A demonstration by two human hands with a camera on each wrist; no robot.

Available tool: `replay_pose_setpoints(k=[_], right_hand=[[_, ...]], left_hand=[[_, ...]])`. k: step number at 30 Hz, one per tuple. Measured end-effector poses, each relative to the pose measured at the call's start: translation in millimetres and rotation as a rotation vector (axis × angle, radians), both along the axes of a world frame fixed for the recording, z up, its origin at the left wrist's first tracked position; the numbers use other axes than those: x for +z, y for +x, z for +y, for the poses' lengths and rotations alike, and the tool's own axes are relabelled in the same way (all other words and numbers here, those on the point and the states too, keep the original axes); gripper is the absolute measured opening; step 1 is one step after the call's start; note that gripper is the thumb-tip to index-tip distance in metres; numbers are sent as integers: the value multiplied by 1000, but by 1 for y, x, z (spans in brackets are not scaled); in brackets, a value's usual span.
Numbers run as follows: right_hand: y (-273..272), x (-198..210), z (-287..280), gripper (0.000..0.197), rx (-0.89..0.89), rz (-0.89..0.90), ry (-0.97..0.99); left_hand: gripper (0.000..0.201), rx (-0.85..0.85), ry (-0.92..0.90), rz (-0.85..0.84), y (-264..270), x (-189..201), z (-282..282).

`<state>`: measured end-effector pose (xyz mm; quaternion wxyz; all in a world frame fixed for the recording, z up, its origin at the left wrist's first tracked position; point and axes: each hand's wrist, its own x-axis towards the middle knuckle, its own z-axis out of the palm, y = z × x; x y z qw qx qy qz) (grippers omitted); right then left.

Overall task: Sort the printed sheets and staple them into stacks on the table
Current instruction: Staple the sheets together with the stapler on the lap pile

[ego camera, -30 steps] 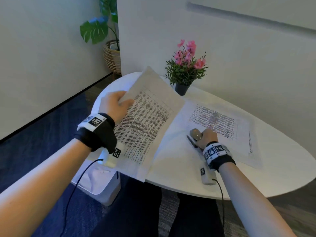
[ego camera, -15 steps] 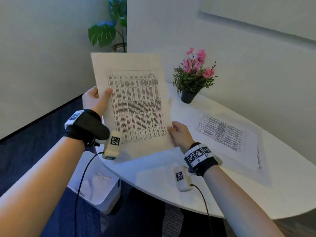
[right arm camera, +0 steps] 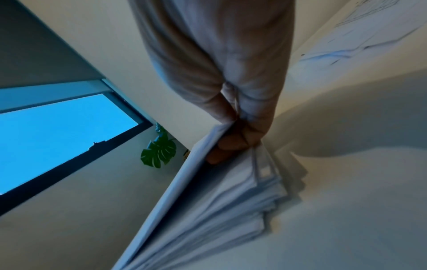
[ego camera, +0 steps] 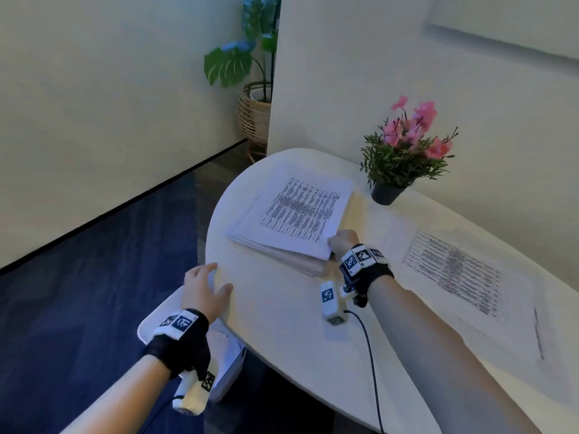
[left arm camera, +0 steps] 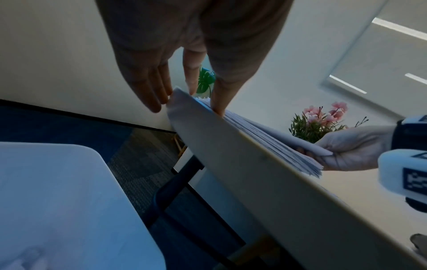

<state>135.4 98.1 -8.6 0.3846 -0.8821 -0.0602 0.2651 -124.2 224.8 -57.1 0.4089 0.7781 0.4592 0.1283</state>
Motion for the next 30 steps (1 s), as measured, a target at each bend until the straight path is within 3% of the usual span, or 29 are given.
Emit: replay_pose_setpoints(k=[9, 11, 13, 16, 19, 22, 26, 28, 30], right_hand=[[-7, -11, 3, 39, 21, -33, -47], [-11, -1, -2, 31, 18, -48, -70], [-15, 17, -13, 8, 40, -77, -82], [-5, 40, -52, 40, 22, -142, -56], [12, 58, -114, 28, -90, -194, -22], [26, 70, -187, 20, -169, -267, -201], [45, 56, -271, 45, -296, -188, -545], [50, 43, -298, 55, -373, -95, -593], [51, 35, -315, 77, -416, -18, -583]], left_hand=[[54, 18, -17, -70, -1, -8, 1], [54, 26, -26, -90, -2, -10, 2], [53, 31, -28, -105, -3, -12, 2], [51, 36, 4, -110, -4, -14, -2], [51, 37, 73, -91, -5, -17, -6], [51, -22, 164, -13, -6, -19, -12], [46, -103, 224, 50, -8, -19, -17], [46, -110, 229, 62, -8, -19, -16], [46, -97, 220, 56, -8, -20, -16]])
